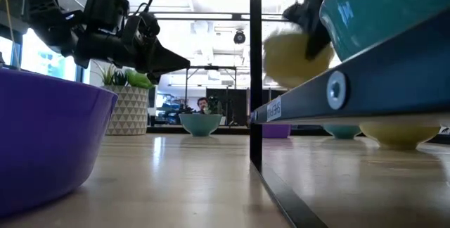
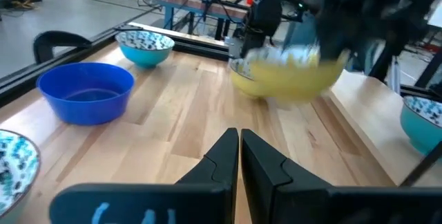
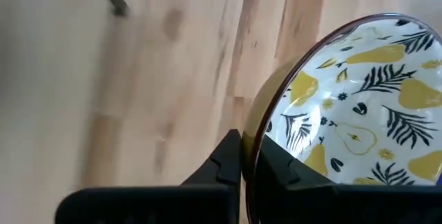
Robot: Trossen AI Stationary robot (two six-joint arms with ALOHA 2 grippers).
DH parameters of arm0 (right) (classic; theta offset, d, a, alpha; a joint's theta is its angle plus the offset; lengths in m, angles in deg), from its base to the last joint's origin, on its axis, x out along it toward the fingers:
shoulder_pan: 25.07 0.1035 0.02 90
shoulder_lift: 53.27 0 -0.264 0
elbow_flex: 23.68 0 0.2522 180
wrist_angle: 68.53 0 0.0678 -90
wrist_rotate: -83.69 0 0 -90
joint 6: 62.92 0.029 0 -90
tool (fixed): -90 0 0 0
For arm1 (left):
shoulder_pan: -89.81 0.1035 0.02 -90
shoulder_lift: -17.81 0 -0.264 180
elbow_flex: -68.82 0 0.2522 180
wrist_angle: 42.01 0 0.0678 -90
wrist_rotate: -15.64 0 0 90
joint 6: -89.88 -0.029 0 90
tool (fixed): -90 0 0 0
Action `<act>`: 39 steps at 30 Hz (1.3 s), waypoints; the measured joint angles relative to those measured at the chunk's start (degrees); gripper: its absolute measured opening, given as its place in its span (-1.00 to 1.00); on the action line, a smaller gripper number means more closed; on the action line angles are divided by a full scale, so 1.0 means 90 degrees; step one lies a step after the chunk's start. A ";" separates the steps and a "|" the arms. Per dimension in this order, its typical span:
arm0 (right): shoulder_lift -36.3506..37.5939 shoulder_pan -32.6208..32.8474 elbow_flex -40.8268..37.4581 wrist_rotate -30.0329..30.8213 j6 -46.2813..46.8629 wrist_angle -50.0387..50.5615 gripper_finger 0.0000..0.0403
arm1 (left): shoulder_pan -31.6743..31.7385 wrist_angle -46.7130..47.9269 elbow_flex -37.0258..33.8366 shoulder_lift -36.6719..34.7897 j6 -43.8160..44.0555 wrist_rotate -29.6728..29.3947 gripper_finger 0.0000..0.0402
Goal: Pick & Place Mini bowls
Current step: Put the top left yellow patterned bowl on the shelf
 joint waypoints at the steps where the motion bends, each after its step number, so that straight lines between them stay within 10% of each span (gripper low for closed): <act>1: 0.0086 0.0154 0.0150 -0.0007 0.0305 0.0240 -0.94 | -0.0005 0.0018 0.0000 0.0000 -0.0005 0.0005 -0.93; 21: 0.0112 0.3683 0.0856 -0.0224 0.7121 0.1745 -0.95 | -0.0030 -0.0172 0.0002 0.0002 -0.0083 0.0118 -0.93; 39: -0.0924 0.3948 0.0846 -0.0635 0.7907 0.0973 -0.92 | -0.0030 0.0015 0.0138 0.0002 -0.0341 0.0127 -0.93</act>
